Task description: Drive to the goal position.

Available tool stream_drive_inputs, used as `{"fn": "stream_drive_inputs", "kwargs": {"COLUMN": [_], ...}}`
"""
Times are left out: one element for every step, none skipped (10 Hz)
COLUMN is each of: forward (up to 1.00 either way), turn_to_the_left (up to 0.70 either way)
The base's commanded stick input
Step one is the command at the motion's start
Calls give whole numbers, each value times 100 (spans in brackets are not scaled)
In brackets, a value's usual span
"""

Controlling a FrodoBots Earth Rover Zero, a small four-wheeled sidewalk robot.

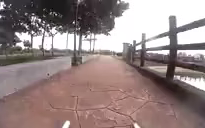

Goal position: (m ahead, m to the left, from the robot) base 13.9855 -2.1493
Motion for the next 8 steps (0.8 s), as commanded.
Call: {"fn": "stream_drive_inputs", "kwargs": {"forward": [100, 100, 100, 100, 100, 100, 100, 100], "turn_to_the_left": [-21, -30, -37, -12, 0, 0, 0, 0]}}
